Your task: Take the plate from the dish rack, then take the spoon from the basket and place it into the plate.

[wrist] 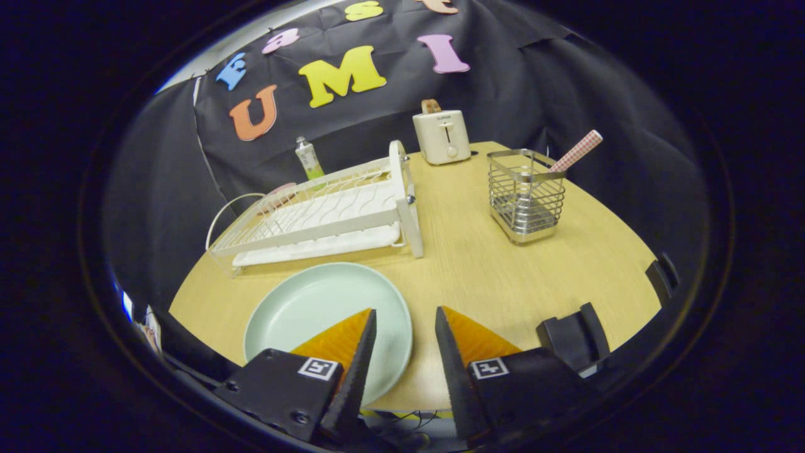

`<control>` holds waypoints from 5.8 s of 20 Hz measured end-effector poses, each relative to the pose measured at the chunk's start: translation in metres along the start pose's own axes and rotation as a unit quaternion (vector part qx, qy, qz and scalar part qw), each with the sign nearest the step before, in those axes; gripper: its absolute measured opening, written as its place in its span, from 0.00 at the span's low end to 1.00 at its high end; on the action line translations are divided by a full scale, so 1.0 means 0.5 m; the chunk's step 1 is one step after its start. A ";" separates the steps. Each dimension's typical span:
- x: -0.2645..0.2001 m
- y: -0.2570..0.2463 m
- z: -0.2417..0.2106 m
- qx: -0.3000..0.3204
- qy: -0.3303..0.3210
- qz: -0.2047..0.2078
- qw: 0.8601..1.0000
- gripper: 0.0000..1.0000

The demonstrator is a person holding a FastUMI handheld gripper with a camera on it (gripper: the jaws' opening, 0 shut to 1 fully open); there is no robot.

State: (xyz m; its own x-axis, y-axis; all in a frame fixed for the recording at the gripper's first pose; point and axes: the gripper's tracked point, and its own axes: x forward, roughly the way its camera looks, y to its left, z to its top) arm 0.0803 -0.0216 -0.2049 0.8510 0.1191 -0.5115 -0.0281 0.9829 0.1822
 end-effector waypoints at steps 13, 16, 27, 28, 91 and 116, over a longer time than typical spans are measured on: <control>-0.052 -0.201 0.168 -0.079 -0.196 -0.067 0.975 0.97; -0.033 -0.251 0.185 -0.078 -0.206 -0.079 0.972 0.97; 0.030 -0.289 0.324 0.028 -0.231 0.014 0.972 0.91; 0.045 -0.299 0.326 0.030 -0.229 -0.002 0.973 0.87; -0.018 0.238 0.037 -0.067 -0.080 0.049 0.993 0.27; -0.442 0.174 0.174 -0.076 -0.263 -0.011 0.962 1.00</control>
State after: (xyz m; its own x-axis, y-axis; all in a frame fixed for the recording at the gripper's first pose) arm -0.0645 0.0252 -0.0029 0.9987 0.0501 -0.0115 -0.0497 0.9983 0.0314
